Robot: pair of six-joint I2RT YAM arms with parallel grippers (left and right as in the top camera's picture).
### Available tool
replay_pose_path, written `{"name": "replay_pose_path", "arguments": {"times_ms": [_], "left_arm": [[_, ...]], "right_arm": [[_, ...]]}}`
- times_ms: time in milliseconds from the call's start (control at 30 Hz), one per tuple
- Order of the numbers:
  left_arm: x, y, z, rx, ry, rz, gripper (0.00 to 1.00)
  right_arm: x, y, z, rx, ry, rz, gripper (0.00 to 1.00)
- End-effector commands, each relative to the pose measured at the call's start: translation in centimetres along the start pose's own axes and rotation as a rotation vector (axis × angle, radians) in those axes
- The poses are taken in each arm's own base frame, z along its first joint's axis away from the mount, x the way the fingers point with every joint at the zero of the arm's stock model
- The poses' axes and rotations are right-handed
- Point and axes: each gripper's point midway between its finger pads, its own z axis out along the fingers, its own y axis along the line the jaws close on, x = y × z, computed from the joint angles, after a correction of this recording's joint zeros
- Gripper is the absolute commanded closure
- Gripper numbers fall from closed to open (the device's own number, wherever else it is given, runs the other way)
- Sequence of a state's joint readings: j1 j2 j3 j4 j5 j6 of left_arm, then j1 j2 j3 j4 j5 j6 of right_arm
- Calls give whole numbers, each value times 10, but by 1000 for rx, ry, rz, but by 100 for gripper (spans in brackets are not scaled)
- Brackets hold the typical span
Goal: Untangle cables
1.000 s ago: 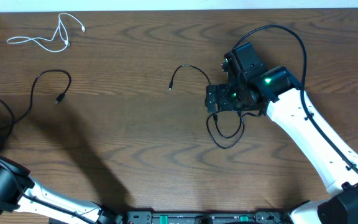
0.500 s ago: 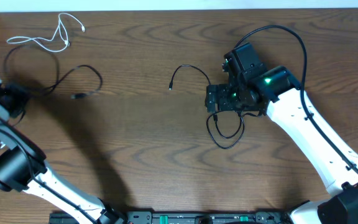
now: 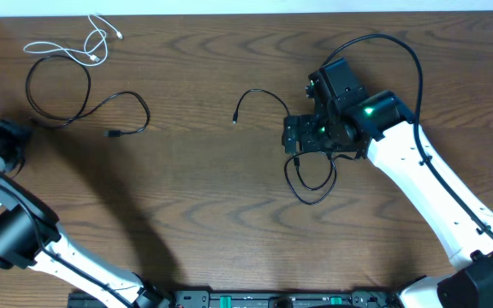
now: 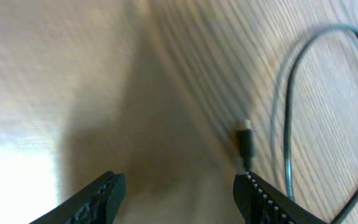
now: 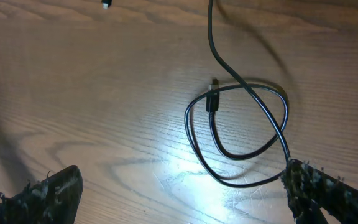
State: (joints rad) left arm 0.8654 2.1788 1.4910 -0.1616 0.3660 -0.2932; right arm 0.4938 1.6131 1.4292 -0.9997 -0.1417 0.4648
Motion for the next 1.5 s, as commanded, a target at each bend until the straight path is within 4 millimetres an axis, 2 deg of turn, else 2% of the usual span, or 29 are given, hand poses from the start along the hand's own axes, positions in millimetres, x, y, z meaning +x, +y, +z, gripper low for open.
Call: {"name": "replay_pose_path", "arguments": {"times_ms": [0, 100, 200, 233, 300, 367, 433, 500, 567, 667, 767, 967, 1267, 1400, 1467], "left_arm": [[-43, -8, -52, 4, -124, -2, 38], [-56, -26, -77, 34, -170, 18, 45], [-52, -49, -84, 89, -161, 39, 45], [-43, -65, -81, 132, -133, 57, 44], [-31, -80, -73, 147, -100, 79, 43], [-16, -97, -63, 161, -69, 107, 30], [0, -109, -48, 122, -53, 140, 23], [10, -114, -37, 65, -54, 166, 21], [18, -114, -27, -6, -64, 190, 15], [31, -110, -11, -123, -81, 229, 11], [44, -111, 4, -143, -64, 247, 6], [64, -94, 31, -170, -11, 246, 5], [81, -79, 49, -197, 36, 244, 5], [82, -75, 49, -206, 45, 241, 7], [81, -69, 48, -217, 51, 231, 11]], "right_arm": [[1, -2, 4, 6, 9, 16, 1], [0, -1, 4, 4, 5, 15, 1], [-2, 0, 4, -1, -4, 14, 1], [-2, 0, 4, -1, -4, 13, 1], [-2, 0, 4, 0, -2, 14, 1], [-1, -1, 4, 3, 4, 15, 1], [2, -2, 4, 7, 13, 16, 1], [4, -3, 4, 12, 21, 18, 1], [6, -4, 4, 16, 30, 19, 1], [8, -5, 4, 21, 39, 21, 1], [8, -5, 4, 20, 37, 20, 1], [7, -5, 4, 18, 34, 20, 1], [3, -3, 5, 11, 17, 17, 1], [3, -3, 5, 10, 15, 17, 1], [3, -3, 5, 11, 16, 17, 1]]}}
